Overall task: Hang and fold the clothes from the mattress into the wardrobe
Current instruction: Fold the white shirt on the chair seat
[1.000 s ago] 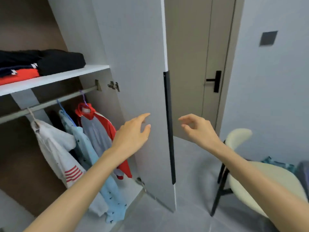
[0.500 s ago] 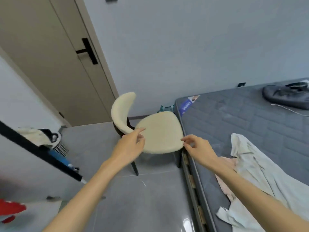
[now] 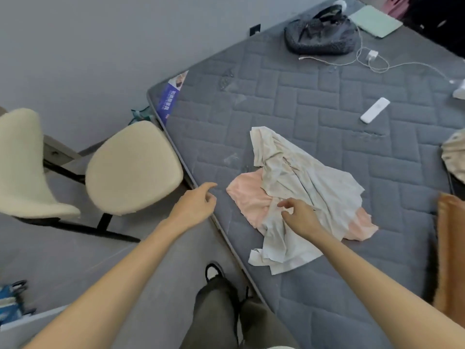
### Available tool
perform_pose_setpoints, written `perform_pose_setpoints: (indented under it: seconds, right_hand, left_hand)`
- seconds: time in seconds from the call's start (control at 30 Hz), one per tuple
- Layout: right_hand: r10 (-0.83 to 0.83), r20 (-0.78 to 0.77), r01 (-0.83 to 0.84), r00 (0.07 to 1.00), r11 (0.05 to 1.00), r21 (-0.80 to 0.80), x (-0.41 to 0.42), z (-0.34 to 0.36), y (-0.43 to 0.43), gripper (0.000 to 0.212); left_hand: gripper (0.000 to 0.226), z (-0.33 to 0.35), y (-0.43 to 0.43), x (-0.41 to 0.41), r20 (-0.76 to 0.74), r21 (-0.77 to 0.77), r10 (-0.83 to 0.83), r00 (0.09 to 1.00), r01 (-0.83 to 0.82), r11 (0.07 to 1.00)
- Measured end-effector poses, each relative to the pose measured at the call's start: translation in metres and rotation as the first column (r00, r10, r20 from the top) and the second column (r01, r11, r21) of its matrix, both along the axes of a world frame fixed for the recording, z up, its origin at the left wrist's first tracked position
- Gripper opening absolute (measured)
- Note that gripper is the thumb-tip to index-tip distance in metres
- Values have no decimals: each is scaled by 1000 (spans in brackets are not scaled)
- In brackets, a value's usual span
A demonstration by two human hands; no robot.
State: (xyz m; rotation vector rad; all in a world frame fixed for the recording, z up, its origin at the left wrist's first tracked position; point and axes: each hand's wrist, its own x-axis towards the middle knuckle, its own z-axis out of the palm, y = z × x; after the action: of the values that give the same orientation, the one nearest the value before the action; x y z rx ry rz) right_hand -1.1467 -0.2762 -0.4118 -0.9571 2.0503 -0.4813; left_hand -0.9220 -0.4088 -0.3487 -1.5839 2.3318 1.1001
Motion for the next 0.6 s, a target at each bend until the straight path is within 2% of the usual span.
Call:
perform_pose_setpoints:
  seconds: [0.27, 0.37, 0.47, 0.6]
  right_hand:
    - [-305, 19, 296, 952, 937, 187, -56, -91, -4, 34]
    - [-403, -37, 401, 915, 889, 222, -74, -126, -1, 43]
    - [-529, -81, 528, 845, 802, 278, -86, -160, 5, 49]
    - [-641, -75, 626, 764, 707, 328, -98, -199, 9, 61]
  left_hand:
    - [40, -116, -27, -97, -8, 192, -205, 979, 203, 960]
    - [39, -162, -32, -130, -48, 274, -203, 978, 208, 939]
    - [36, -205, -40, -160, -74, 359, -187, 979, 202, 911]
    - [32, -257, -59, -192, -104, 402, -30, 994, 69, 913]
